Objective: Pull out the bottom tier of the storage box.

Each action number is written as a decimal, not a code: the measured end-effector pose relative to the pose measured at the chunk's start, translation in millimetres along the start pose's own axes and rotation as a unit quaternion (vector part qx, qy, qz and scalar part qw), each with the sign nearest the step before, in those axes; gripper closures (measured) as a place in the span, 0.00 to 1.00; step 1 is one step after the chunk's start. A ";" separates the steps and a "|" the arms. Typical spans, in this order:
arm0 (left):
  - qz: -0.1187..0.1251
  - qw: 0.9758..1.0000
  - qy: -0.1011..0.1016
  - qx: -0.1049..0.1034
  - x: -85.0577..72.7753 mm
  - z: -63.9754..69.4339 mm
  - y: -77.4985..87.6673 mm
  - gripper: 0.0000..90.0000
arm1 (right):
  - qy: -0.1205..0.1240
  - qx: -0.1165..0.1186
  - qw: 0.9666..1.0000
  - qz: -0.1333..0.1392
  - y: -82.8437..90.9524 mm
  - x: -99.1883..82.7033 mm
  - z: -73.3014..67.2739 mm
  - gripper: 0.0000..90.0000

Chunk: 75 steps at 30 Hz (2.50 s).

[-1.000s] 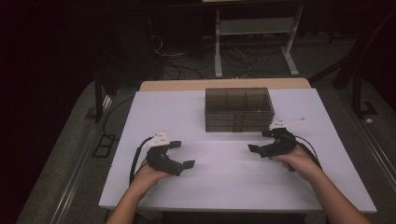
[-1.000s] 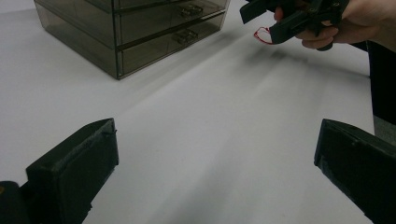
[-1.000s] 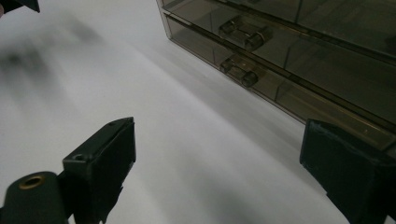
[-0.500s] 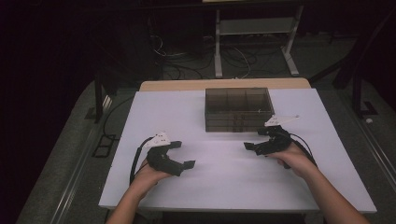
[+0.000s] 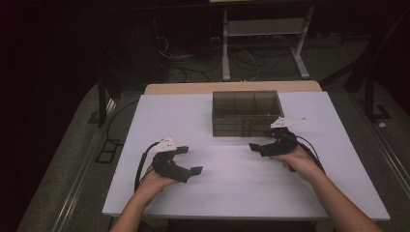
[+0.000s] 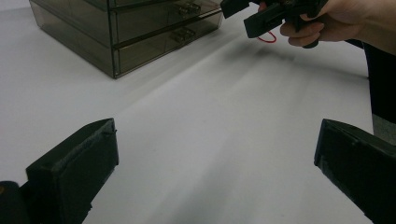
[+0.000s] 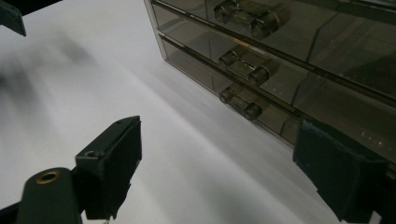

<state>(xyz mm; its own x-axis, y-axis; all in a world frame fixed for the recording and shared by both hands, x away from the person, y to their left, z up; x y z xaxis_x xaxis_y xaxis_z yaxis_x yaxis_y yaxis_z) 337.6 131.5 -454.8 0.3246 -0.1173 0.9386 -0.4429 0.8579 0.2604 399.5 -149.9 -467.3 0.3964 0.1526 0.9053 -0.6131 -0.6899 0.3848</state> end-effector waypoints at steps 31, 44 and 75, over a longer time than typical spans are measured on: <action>-0.007 1.000 -0.005 -0.001 -1.9 -0.7 -0.3 0.00 | 0.033 -0.009 0.999 -0.010 -14.4 -7.6 -5.6 0.23; -0.008 1.000 -0.005 -0.001 -2.0 -0.3 -0.6 0.00 | 0.069 -0.014 0.997 -0.019 -15.0 -10.4 -7.5 0.23; -0.008 1.000 -0.005 -0.001 -2.0 -1.2 -0.4 0.00 | 0.137 -0.044 0.989 -0.032 -14.3 -13.9 -5.0 0.24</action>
<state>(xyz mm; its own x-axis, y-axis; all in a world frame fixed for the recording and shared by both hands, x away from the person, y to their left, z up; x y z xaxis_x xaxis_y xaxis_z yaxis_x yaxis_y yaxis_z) 338.2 132.0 -457.1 0.3234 -0.1352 0.9366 -0.4371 0.8565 0.2746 399.3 -138.5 -484.5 0.2440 0.3876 0.8889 -0.6545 -0.6106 0.4459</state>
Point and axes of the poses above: each handheld gripper's, and its own axes: y roughly backward along the jaws, x roughly out of its top, z roughly to its right, the point moved 7 cm from there along -y, roughly forward along the jaws, and after that the axes turned 13 degrees about z, right-handed, at the moved point
